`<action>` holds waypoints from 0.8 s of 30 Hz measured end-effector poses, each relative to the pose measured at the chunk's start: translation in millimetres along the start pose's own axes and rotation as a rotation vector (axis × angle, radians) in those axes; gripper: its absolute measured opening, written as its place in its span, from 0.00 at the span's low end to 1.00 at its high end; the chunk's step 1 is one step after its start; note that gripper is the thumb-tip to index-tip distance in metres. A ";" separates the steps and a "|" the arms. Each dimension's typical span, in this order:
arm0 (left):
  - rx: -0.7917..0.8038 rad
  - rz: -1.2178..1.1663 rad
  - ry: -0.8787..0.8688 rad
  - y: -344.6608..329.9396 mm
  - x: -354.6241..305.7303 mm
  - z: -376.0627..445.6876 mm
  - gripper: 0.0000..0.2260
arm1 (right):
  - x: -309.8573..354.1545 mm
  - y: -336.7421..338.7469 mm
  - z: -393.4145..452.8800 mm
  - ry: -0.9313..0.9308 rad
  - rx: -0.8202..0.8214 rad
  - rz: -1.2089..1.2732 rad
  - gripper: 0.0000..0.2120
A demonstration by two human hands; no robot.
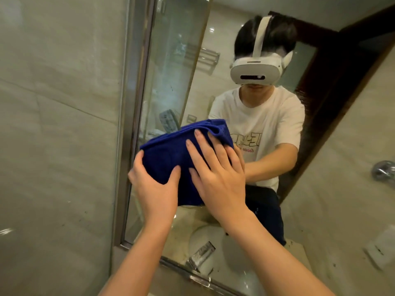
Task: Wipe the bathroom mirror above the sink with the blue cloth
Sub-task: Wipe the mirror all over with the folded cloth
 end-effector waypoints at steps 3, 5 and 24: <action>0.103 -0.214 0.174 -2.3 16.9 -10.1 0.32 | -3.6 3.4 -4.3 -0.047 0.087 0.046 0.27; 0.269 -0.350 0.282 -5.1 25.3 -13.8 0.26 | -4.2 2.8 -6.6 -0.086 0.177 0.079 0.33; 0.233 -0.153 0.173 75.3 9.1 -73.9 0.12 | 55.2 2.3 -78.3 -0.707 0.159 0.821 0.18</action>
Point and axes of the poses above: each hand's wrist, its own z-axis towards the middle knuckle, its own y-axis out of the back of the hand, x = y × z, the point moved 7 cm from there along z, towards the middle knuckle, and after that the axes turned 14 degrees about z, right-handed, at the moved point
